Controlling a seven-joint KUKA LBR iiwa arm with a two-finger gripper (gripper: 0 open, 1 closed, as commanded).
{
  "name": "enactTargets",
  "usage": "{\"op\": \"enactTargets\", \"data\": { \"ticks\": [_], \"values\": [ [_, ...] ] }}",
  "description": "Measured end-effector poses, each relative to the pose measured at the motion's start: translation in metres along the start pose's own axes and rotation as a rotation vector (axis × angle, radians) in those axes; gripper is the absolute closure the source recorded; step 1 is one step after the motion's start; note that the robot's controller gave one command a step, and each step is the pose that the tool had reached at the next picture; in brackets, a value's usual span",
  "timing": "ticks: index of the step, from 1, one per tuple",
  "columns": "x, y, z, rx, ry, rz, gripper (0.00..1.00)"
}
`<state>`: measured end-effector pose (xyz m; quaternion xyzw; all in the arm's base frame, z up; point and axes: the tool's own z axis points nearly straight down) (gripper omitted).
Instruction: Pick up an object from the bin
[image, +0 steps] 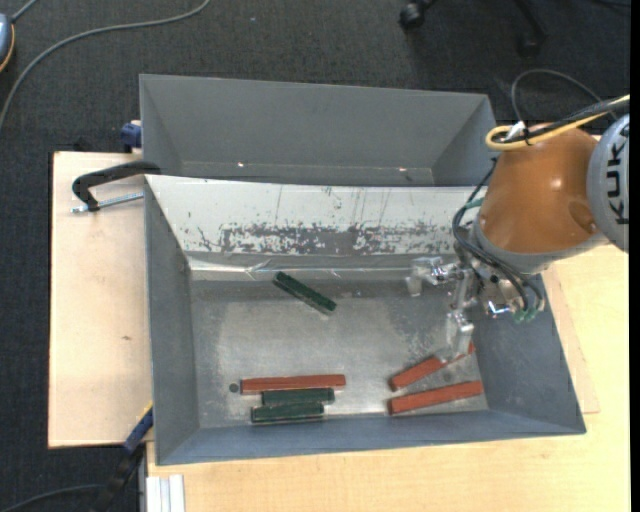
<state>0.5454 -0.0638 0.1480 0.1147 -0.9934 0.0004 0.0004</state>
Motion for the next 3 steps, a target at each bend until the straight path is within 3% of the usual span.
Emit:
{"op": "enactTargets", "data": {
  "ticks": [1, 2, 3],
  "values": [
    [0.041, -0.013, 0.08, -0.004, 0.005, -0.07, 0.0],
    [0.037, -0.013, 0.075, -0.001, -0.003, -0.072, 1.0],
    [0.024, -0.006, -0.085, 0.004, -0.015, -0.075, 1.0]
  ]
}}
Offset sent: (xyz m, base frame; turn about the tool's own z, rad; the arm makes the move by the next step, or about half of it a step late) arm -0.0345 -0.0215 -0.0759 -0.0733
